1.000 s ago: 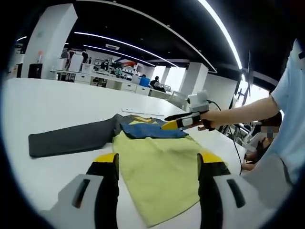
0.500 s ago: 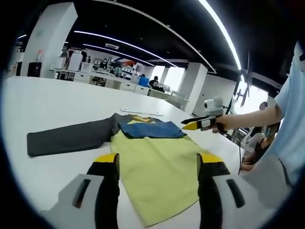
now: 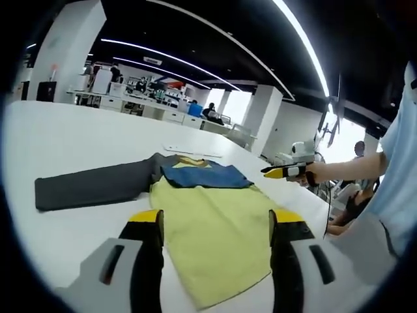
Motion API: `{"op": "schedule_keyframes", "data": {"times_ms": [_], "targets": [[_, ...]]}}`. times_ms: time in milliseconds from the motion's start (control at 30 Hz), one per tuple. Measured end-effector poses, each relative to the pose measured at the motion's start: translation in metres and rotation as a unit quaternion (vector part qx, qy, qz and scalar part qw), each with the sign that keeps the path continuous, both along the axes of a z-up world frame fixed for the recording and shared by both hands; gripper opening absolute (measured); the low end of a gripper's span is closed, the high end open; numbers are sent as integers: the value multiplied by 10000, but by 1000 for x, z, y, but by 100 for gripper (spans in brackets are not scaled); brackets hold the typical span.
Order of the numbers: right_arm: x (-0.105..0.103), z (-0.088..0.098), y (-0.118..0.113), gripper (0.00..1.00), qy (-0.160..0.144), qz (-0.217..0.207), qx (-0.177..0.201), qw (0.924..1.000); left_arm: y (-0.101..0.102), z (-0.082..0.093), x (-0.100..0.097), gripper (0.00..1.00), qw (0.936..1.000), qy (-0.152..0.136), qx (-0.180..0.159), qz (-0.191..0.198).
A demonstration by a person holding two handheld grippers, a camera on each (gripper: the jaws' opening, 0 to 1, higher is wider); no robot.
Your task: Fold the garment on the visible template until the final outline fits inside the template.
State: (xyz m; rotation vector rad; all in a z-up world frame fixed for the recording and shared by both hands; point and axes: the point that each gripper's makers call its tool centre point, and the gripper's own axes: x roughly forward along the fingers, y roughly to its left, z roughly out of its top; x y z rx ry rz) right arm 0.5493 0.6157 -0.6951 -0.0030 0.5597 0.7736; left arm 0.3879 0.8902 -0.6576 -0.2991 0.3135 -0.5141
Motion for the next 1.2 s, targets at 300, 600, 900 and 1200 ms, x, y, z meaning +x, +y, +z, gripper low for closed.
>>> {"op": "schedule_keyframes", "data": {"times_ms": [300,600,900,1200], "targets": [[-1,1,-6,99,-3,-98,91,9999,90,-6,25,64,9937,102,-10,1118],[-5,1,-23,99,97,-388,382,9985,193,-30,37,65,9637,507,43,2620],[-11,-3,-31,97,139,-435,357,9983,220,-76,36,50,9375,1130,-136,3288],[-13,2,-41,93,147,-605,589,9963,231,-87,46,31,9138,1166,-403,3870]]}}
